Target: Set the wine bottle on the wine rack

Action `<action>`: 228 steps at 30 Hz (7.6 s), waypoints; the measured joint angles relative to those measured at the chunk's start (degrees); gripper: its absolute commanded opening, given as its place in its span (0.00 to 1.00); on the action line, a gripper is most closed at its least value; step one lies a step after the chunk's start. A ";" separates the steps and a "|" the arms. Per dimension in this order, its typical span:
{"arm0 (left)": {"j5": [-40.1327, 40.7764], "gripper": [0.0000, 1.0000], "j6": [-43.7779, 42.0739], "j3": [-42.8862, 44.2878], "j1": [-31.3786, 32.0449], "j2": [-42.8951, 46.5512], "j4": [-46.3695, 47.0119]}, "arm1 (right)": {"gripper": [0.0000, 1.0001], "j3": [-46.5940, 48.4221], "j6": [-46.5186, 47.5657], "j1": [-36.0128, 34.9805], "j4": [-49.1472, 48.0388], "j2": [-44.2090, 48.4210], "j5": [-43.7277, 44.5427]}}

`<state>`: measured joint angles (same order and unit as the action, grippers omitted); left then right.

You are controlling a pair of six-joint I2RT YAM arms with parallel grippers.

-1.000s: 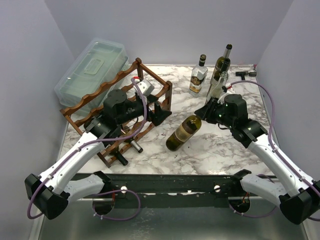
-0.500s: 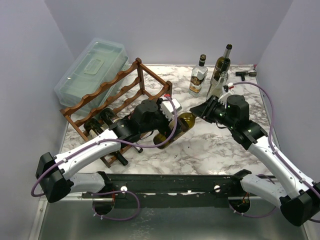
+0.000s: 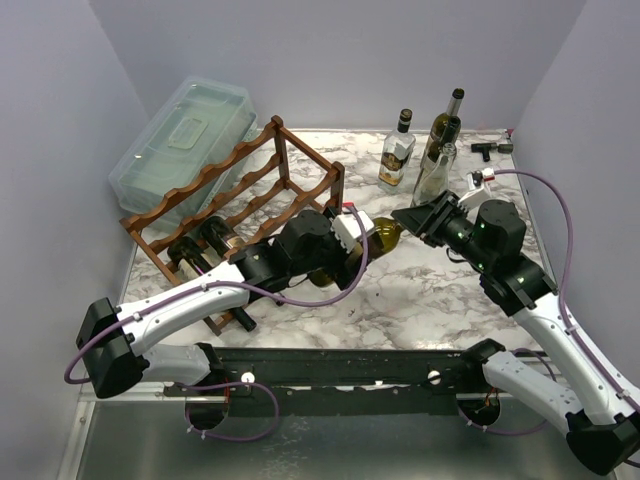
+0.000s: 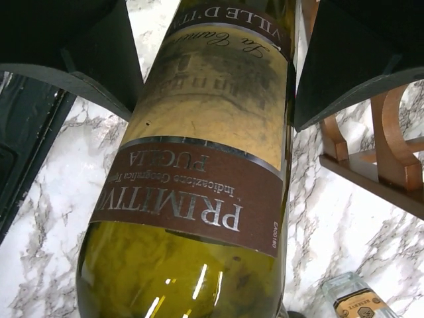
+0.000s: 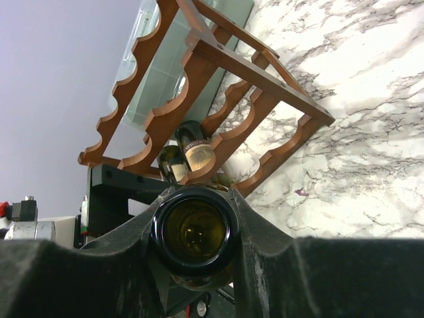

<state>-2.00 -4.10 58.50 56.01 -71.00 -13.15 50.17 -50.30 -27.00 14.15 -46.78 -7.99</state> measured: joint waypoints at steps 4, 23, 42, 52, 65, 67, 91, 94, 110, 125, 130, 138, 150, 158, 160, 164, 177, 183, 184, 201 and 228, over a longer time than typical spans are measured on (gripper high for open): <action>0.92 0.79 -0.57 0.00 0.17 -0.07 -0.02 | 0.01 0.00 -0.48 0.00 0.00 -0.07 0.00; 6.40 0.00 -11.74 -2.64 0.22 3.39 -3.56 | 0.83 2.08 7.61 0.11 5.81 0.17 -2.05; -4.11 0.00 -32.57 -14.97 1.99 13.99 -6.45 | 0.96 8.39 33.38 -3.82 30.97 -7.91 -23.08; -8.55 0.00 -35.12 -15.15 1.99 15.45 -6.91 | 0.96 6.23 34.99 -5.42 32.17 -8.74 -20.37; -14.51 0.00 -36.26 -15.15 2.14 19.80 -9.05 | 0.72 2.21 35.63 -12.85 30.97 -5.20 -24.92; -15.30 0.00 -36.33 -15.15 2.19 20.35 -9.31 | 0.66 2.21 35.65 -13.97 30.64 -4.94 -25.20; -18.47 0.99 -35.08 -15.45 2.10 22.69 -5.90 | 0.01 2.05 33.46 -19.80 32.57 -5.27 -19.08; -18.51 0.99 -33.86 -15.45 2.12 23.02 -3.08 | 0.00 2.05 31.82 -19.50 34.80 -7.82 -14.93; -1.95 0.99 -16.11 -10.95 -5.35 22.86 8.37 | 0.01 -2.36 25.51 -19.50 27.80 -8.96 -10.88; 19.74 0.99 -9.90 -13.60 -11.32 31.71 20.09 | 0.01 -4.63 21.16 -19.50 13.05 -15.67 -10.88; 21.77 0.99 -10.12 -14.32 -11.32 31.82 20.76 | 0.01 -4.94 21.11 -19.50 11.41 -17.73 -10.88; 22.10 0.99 -10.38 -14.84 -11.32 31.93 20.76 | 0.01 -8.41 20.28 -19.50 4.35 -17.55 -10.88; 23.12 0.99 -10.56 -14.88 -11.32 32.02 20.76 | 0.00 -18.23 18.69 -19.50 -15.52 -19.82 -10.75; 24.15 0.99 -10.80 -14.93 -11.32 31.67 20.79 | 0.01 -21.75 18.60 -19.50 -32.89 -29.07 -10.45; 24.24 0.99 -10.86 -14.93 -11.32 31.28 20.76 | 0.01 -21.75 18.40 -19.50 -37.27 -32.35 -10.43; 24.55 0.99 -10.95 -15.21 -11.32 30.73 20.81 | 0.01 -21.59 17.92 -19.54 -46.49 -39.23 -10.34; 25.07 0.99 -11.10 -16.02 -11.32 28.68 21.27 | 0.00 -13.57 16.63 -19.87 -64.35 -57.68 -9.86; 25.22 0.99 -11.10 -16.22 -11.32 28.68 21.70 | 0.01 -8.09 16.85 -19.89 -65.26 -61.11 -8.72; 25.22 0.99 -11.13 -16.22 -11.32 28.68 21.79 | 0.00 -7.39 16.92 -19.89 -65.29 -61.35 -8.57; 25.24 0.99 -11.10 -16.33 -11.32 28.68 22.10 | 0.01 -1.38 16.90 -22.25 -63.98 -65.81 -6.21; 25.24 0.99 -10.49 -16.33 -11.32 29.97 22.38 | 0.01 8.41 15.61 -23.23 -54.60 -69.96 -1.27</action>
<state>23.24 -14.59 42.17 44.69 -41.04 9.23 58.59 -34.70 -50.24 -40.45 -116.75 -9.26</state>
